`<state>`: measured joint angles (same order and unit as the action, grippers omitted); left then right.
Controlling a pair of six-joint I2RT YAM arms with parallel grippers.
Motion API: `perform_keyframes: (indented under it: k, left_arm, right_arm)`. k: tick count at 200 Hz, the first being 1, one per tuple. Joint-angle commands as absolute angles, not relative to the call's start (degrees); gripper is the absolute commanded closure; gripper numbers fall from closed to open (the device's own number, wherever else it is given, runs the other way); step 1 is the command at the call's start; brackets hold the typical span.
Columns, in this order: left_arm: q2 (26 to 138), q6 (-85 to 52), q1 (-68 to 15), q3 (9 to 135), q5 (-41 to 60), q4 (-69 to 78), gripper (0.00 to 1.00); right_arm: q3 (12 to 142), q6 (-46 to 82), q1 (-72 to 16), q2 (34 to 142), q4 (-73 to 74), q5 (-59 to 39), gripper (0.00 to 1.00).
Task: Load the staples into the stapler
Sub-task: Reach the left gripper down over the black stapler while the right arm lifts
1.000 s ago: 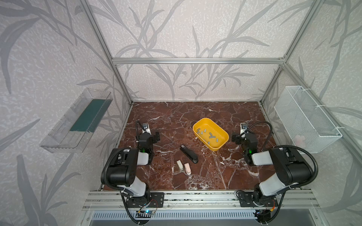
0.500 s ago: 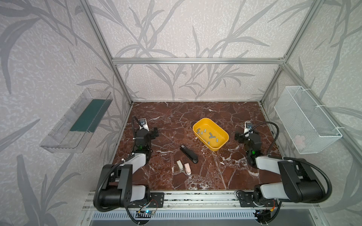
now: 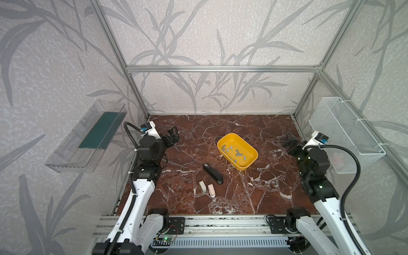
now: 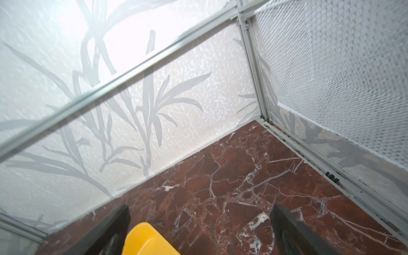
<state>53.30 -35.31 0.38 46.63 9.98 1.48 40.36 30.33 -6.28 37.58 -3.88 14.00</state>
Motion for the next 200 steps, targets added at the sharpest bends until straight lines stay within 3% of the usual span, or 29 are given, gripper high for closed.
perform_keyframes:
  k: [1,11,22,37,58,86,128,152,170,200]
  left_arm:
    - [54.72,-40.94,1.35,58.46,19.47,-9.31,0.01]
    - [55.45,-32.96,1.42,64.43,25.87,-13.51,0.01]
    - [54.91,-32.38,1.44,67.84,22.64,-15.27,0.01]
    - [52.52,-32.52,1.54,66.28,19.15,-9.39,0.01]
    - [52.36,-24.86,1.63,66.05,23.9,2.24,0.01]
    - [60.17,-13.71,1.53,74.53,25.74,-1.72,0.01]
    - [67.06,-1.68,0.52,72.46,32.22,2.14,0.01]
    - [75.49,10.34,-2.86,80.44,29.28,-12.14,0.09]
    - [81.51,29.57,-6.45,84.04,37.56,-28.39,0.24]
    - [85.22,54.53,-21.21,78.94,19.25,-39.45,0.27]
  right_arm:
    - [42.8,33.76,-6.24,38.66,-8.97,2.06,0.01]
    - [41.58,31.97,-6.32,39.79,-3.92,-5.86,0.01]
    - [39.89,32.17,-6.86,41.17,-0.63,-9.38,0.01]
    - [38.74,32.89,-8.4,43.61,-1.21,-7.99,0.01]
    - [39.02,32.03,-11.8,46.65,-4.08,-4.56,0.01]
    - [38.06,30.37,-15.95,47.64,-4.29,0.03,0.01]
    - [35.99,29.8,-17.05,47.02,-3.34,2.31,0.01]
    - [34.39,30.15,-17.05,47.69,-1.3,4.76,0.0]
    - [32.38,30.06,-17.05,48.87,1.22,7.51,0.0]
    - [29.39,29.97,-17.14,49.39,4.78,10.52,0.0]
